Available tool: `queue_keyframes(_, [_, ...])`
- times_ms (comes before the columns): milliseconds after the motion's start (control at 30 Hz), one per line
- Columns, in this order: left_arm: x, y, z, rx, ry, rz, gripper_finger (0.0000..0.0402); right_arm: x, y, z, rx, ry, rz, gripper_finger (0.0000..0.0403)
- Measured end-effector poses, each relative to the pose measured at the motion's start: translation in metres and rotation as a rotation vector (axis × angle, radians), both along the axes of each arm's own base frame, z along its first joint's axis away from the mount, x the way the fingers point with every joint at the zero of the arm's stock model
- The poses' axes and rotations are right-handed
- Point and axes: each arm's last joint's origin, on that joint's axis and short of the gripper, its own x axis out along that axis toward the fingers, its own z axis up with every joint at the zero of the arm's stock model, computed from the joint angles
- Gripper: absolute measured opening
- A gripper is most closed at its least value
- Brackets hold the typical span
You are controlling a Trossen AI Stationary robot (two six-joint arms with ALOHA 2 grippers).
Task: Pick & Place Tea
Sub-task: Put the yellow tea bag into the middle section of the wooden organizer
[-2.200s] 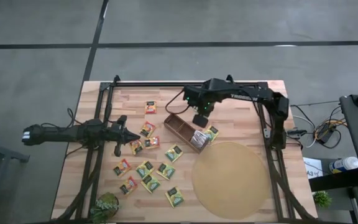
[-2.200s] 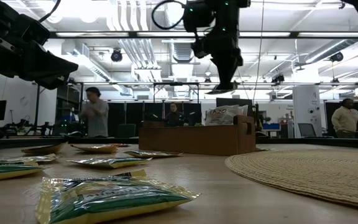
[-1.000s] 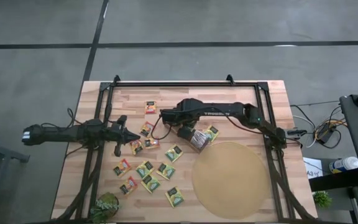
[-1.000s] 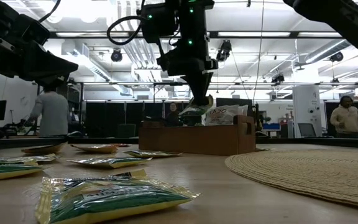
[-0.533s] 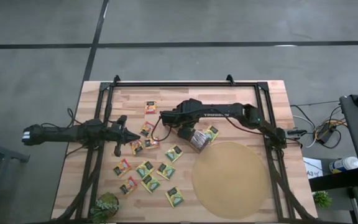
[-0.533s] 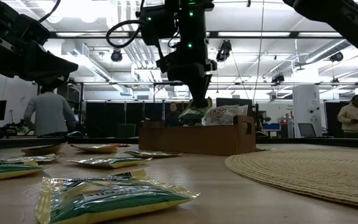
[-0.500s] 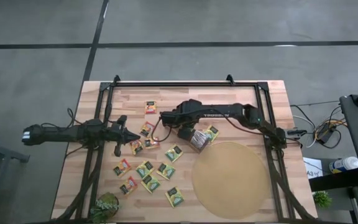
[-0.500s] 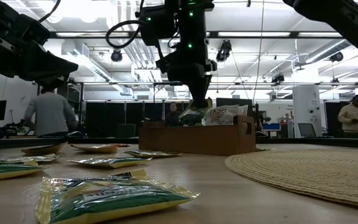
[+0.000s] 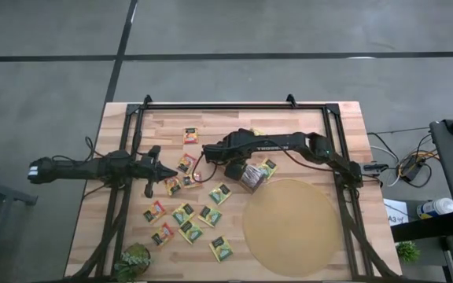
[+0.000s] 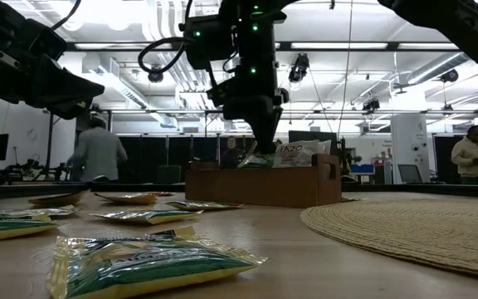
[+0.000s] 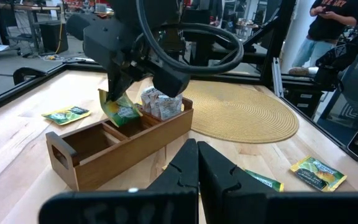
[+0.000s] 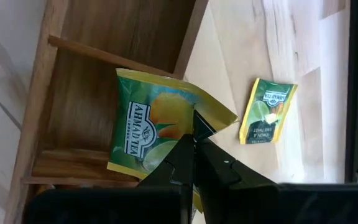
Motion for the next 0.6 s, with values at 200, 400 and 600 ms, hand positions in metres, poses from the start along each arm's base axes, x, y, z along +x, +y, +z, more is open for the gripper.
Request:
queue_keyframes(200, [0.0, 0.0, 0.0, 0.0, 0.0, 0.0, 0.0, -0.0021, 0.0001, -0.0065, 0.001, 0.022, -0.004, 0.0008])
queue_keyframes(400, [0.0, 0.0, 0.0001, 0.0, 0.0, 0.0, 0.0, -0.0023, 0.0001, -0.0067, 0.001, 0.021, -0.007, 0.0008])
queue_keyframes(600, [0.0, 0.0, 0.0001, 0.0, -0.001, 0.0, 0.0, -0.0025, 0.0001, -0.0067, 0.002, 0.012, -0.039, 0.0013])
